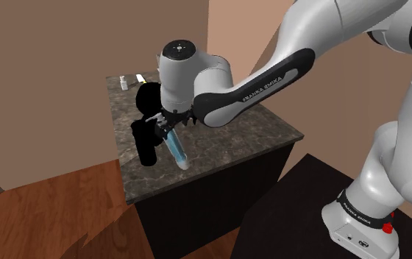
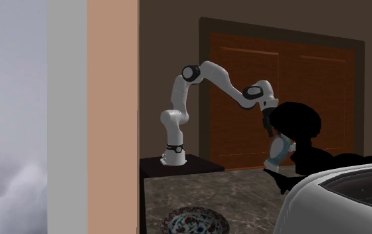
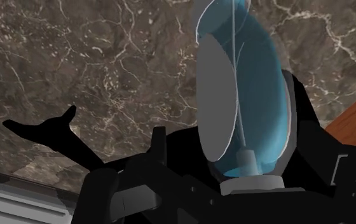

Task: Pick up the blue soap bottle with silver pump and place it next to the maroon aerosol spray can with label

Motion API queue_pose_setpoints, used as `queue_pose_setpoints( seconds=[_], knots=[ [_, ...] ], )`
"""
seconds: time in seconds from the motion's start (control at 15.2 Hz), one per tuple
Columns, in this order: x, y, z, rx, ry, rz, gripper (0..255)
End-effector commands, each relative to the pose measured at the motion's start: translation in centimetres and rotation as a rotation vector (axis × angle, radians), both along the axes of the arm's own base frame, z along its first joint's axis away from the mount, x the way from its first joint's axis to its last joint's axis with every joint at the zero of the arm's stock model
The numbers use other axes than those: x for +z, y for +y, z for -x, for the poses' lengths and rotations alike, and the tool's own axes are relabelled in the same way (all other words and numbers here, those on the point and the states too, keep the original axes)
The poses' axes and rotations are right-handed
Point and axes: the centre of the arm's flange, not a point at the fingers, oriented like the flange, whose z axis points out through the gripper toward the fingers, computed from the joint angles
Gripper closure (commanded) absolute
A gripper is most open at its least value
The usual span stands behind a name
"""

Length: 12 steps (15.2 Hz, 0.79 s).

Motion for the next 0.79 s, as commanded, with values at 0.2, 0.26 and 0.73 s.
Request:
queue_pose_setpoints(
  seconds=[0.2,0.26,0.73],
  knots=[
    [4.5,0.6,1.7,0.000,0.000,0.000,0],
    [4.5,0.6,1.7,0.000,0.000,0.000,0],
    [4.5,0.6,1.7,0.000,0.000,0.000,0]
  ],
)
